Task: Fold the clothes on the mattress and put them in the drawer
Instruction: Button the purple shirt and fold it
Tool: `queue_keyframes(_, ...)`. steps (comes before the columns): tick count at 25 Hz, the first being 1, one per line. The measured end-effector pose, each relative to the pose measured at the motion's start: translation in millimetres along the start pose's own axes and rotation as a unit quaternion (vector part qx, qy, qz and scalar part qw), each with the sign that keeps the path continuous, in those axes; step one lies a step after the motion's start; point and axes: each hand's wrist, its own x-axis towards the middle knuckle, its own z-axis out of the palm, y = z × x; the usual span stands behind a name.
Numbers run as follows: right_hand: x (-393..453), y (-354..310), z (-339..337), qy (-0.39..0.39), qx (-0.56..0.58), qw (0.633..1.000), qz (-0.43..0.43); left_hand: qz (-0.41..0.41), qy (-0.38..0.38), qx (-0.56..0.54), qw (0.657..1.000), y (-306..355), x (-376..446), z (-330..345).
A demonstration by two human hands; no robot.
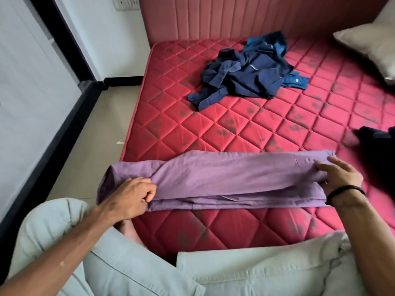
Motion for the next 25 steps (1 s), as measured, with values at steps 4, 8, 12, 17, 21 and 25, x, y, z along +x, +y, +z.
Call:
queue_keyframes(4,6.3,0.3,-9.0,-0.001,-0.06,0.997,-0.057,-0.007,-0.03,-0.011,0.999,0.4,2.4,2.9)
queue_keyframes(8,16.2,16.1,-4.0,0.027,-0.244,0.969,-0.01,-0.119,-0.06,-0.248,0.959,2.5,9.6,-10.4)
queue_keyframes(12,-5.1,17.9,11.8,0.04,-0.334,0.936,-0.102,-0.256,0.161,-0.366,0.88,13.7,39.1,-16.7)
queue_keyframes(17,-11.7,16.6,19.1,0.006,-0.46,0.872,-0.167,-0.313,0.049,-0.344,0.884,42.7,114.5,-13.8)
queue_keyframes(21,-14.2,24.5,35.9,-0.041,-0.545,0.797,-0.257,-0.278,-0.007,-0.322,0.905,49.4,152.3,-17.0)
queue_keyframes(25,-22.7,28.4,55.8,-0.128,-0.529,0.744,-0.388,-0.221,-0.05,-0.318,0.921,44.4,155.2,-26.3)
